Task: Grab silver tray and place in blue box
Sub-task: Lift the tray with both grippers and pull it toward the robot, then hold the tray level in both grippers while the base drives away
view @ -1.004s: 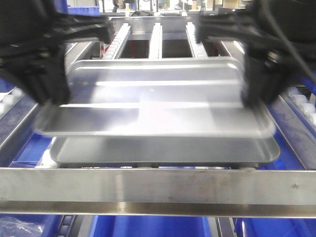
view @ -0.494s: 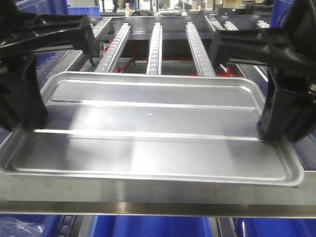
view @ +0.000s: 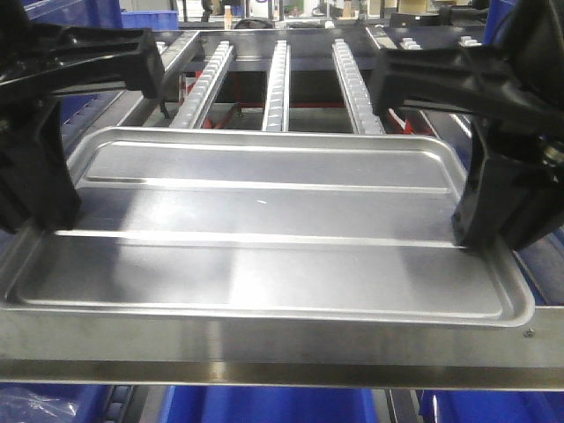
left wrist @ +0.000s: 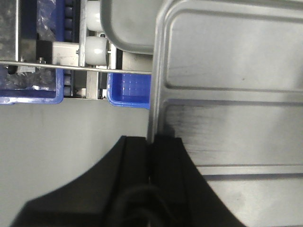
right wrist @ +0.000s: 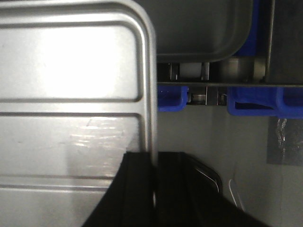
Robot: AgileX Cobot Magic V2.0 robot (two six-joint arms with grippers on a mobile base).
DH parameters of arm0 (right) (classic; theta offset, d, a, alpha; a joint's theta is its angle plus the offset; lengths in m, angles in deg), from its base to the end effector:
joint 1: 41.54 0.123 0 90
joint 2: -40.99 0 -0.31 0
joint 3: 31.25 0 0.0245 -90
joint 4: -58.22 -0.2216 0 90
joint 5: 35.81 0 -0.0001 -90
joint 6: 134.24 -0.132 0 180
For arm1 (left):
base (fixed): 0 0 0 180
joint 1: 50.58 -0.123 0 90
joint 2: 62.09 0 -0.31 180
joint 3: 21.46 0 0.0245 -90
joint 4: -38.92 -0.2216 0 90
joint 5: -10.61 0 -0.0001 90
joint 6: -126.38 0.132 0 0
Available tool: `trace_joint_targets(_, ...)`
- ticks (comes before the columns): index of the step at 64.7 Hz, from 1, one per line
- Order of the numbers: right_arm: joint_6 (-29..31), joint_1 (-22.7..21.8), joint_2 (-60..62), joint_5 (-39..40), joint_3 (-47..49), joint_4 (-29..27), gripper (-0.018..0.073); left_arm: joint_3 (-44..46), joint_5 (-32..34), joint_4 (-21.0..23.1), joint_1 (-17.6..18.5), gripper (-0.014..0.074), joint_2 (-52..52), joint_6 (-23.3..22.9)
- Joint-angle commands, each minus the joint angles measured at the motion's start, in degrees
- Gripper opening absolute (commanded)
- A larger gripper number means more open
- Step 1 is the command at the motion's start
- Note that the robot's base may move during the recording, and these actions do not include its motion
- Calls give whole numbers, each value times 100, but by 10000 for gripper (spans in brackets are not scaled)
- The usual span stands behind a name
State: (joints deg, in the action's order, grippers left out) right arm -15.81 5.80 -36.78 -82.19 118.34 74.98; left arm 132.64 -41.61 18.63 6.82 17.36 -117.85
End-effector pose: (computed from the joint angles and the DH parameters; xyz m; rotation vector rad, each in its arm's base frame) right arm 0.1629 0.1360 0.2647 0.1246 2.6623 0.2879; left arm 0.1466 -0.1620 0.2769 0.0581 2.6634 -0.2484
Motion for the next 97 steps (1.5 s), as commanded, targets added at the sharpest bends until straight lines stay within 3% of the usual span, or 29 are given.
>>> trace_joint_targets(1, -15, 8, 173, 188, 150, 213, 53, 143, 48, -172, 40, -104, -176, -62)
trace_joint_targets(97, -15, 8, 173, 188, 150, 213, 53, 143, 48, -142, 40, -104, -176, -62)
